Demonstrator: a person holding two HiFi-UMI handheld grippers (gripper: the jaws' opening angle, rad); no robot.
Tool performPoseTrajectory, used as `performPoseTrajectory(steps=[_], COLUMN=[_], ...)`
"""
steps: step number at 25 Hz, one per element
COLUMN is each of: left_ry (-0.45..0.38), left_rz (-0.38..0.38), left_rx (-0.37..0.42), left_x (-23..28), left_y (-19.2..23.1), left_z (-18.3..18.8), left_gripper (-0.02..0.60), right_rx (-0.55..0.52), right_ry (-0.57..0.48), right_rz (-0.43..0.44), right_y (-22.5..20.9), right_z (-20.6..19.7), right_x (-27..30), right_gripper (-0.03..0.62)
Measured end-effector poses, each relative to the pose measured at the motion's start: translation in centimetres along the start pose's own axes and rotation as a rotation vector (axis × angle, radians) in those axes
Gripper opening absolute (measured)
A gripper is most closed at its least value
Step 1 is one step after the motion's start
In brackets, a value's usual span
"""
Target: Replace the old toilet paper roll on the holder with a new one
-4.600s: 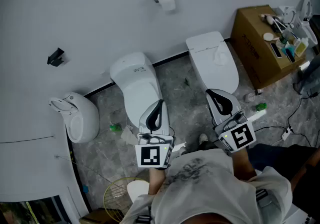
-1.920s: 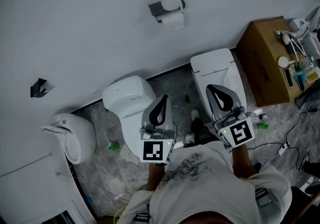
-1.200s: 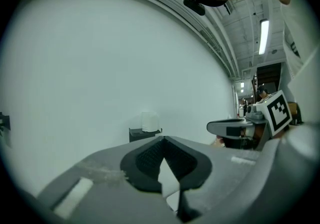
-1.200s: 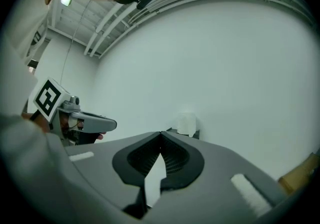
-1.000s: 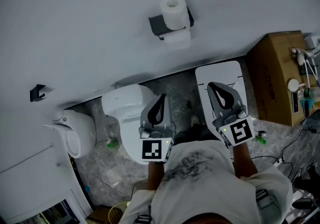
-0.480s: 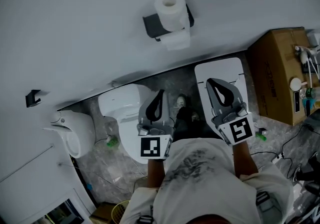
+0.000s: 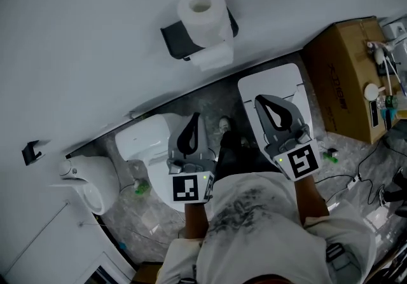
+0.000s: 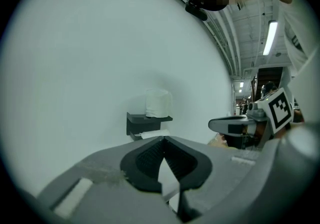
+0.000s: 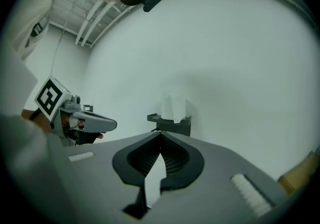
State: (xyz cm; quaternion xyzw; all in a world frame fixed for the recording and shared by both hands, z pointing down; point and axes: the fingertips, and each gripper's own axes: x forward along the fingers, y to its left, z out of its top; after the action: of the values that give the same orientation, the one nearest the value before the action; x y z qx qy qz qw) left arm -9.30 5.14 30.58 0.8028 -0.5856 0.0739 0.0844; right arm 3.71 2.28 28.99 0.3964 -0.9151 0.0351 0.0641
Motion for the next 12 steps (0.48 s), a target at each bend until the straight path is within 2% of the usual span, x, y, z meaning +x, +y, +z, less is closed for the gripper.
performPoseTrajectory(steps=[12], left_ry=[0.014], left_rz=[-0.063], left_rx=[-0.007], left_x=[4.2], left_y=[3.9], left_z=[-1.9], left_gripper=[0.002], right_rx=[-0.023], right_ry=[0.023], right_rz=[-0.053], right_y=[-0.6], right_z=[-1.7], right_x=[4.9], right_gripper=[0.002])
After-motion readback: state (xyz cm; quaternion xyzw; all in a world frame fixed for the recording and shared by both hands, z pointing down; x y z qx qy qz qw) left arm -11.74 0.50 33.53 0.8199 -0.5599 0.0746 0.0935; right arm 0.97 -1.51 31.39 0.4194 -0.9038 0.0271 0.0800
